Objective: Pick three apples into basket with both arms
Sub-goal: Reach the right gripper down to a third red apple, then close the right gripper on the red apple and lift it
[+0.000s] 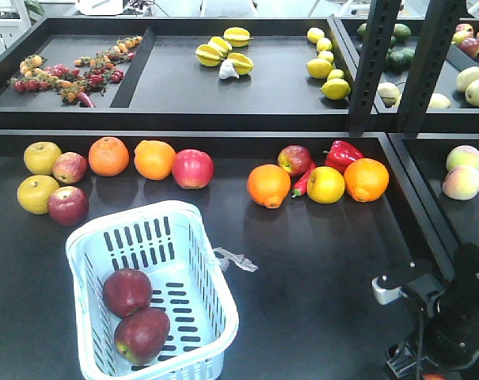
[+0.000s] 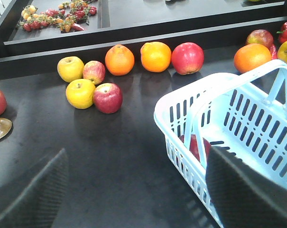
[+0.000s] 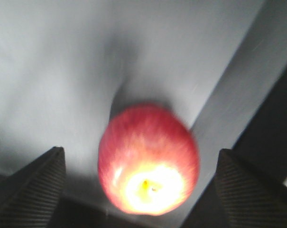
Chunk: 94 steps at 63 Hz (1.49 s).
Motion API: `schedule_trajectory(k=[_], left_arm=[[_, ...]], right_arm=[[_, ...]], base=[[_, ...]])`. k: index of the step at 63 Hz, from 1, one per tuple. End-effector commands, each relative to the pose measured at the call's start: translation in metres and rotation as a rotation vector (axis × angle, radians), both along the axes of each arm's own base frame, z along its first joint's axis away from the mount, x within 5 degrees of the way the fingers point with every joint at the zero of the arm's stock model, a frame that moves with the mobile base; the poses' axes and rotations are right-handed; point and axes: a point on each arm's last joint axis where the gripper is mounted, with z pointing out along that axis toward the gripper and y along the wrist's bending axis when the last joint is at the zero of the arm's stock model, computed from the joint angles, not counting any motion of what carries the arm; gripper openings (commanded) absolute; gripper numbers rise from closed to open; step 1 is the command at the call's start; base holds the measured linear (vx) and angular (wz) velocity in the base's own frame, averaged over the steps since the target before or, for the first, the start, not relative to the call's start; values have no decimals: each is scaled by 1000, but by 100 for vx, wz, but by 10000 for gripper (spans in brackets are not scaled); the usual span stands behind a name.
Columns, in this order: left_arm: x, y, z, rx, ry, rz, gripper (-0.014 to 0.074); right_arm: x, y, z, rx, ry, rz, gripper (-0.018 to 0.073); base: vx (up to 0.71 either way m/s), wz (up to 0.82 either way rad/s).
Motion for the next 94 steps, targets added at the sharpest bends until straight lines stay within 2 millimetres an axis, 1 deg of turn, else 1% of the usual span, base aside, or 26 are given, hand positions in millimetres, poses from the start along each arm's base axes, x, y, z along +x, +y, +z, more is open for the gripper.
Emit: schedule_trajectory(k=[1,20,39,52,59,71,77,86,94], left_arm=[[2,-1,12,-17,-77,-12,569],[2,-1,12,-17,-77,-12,569],[2,-1,12,-17,-77,-12,569],[2,-1,12,-17,-77,-12,569],[2,-1,12,-17,-77,-12,569],[2,-1,12,-17,-77,-12,569],[2,-1,12,-17,-77,-12,569],[2,-1,12,-17,-77,-12,569],[2,-1,12,-17,-77,-12,569]], right_arm=[[5,-4,2,-26,-10,-8,602],[6,-4,-14,-48,48,-9,599],[7,-4,-37,-57,120,-9,596],[6,-4,-45,-62,153,-9,594],[6,-4,-45,-62,153,-9,572],[6,-4,-44,-63,162,-21,442],[10,-4,-39,-67,175,-22,399],[17,-3,-26,-78,206,-36,395],[20,-2,-10,-69,150,-58,395]], base=[[0,0],[0,0],[0,0],[0,0],[0,0],[0,0],[0,0],[0,0],[0,0]])
